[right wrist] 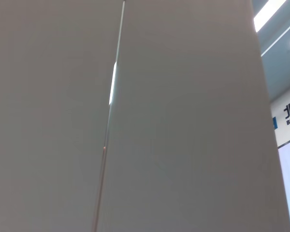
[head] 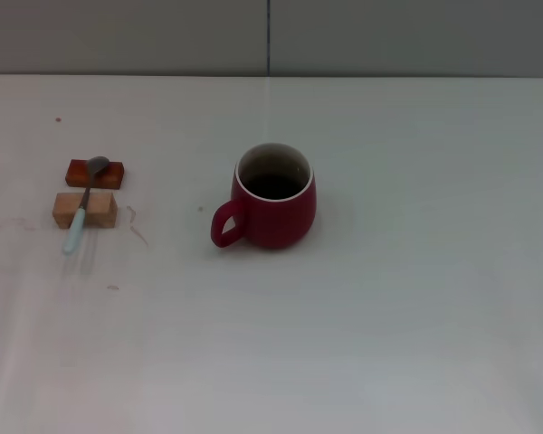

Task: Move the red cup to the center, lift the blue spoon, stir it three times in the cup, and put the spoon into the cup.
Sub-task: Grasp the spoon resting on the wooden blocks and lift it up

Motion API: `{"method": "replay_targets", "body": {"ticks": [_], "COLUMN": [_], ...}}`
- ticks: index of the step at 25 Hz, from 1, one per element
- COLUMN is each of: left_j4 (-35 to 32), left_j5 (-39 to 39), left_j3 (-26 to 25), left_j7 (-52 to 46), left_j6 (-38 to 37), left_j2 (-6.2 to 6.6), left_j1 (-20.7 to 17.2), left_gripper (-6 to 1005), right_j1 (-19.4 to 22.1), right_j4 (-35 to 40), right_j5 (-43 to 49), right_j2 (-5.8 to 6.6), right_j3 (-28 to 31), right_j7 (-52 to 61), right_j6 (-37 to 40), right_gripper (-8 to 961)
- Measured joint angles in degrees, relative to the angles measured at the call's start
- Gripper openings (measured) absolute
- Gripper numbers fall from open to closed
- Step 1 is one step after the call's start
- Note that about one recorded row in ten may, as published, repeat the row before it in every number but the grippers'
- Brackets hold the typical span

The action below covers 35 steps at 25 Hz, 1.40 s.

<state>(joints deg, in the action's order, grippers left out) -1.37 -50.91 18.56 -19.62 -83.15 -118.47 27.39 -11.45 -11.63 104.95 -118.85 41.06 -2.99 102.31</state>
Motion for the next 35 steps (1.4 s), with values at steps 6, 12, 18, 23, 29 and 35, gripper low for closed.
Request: {"method": "replay_targets", "body": {"ticks": [6,12,18,23,29,35], "left_j4": [4.7,14.3,29.3,38.4,47.6,55.7], "left_j5": [-0.5,-0.7,-0.7,-0.7,-0.7,-0.5], "left_j3": [2.0,1.8,1.7,2.5,2.7,3.3], "left_j7": [6.0,19.2,31.8,35.3,40.8,44.0], "left_j6": [-6.3,-13.2,-19.1,-19.4,-20.0,-19.9], "left_j2": [-0.16,-0.1,0.52,0.67,2.04,4.23], "left_j1": [-1.5,-3.9,-5.3,-6.5,-7.4,-7.9], "left_gripper": [814,814,813,813,813,810], "right_j1": [-1.0,-5.7,-11.3,-13.4,-14.5,-15.1], "right_j4": [1.3,7.2,11.5,12.0,12.1,12.5], "right_j5": [0.0,-0.1,-0.1,-0.1,-0.1,-0.1], "right_j2": [0.3,0.48,1.46,2.46,3.22,3.51], "right_j3": [4.3,7.7,8.7,8.8,8.8,8.7], "right_j7": [1.0,4.7,6.3,6.1,6.1,6.0], "right_j6": [-0.9,-5.3,-10.9,-14.1,-16.4,-18.1], "right_gripper": [578,577,577,577,577,577]}}
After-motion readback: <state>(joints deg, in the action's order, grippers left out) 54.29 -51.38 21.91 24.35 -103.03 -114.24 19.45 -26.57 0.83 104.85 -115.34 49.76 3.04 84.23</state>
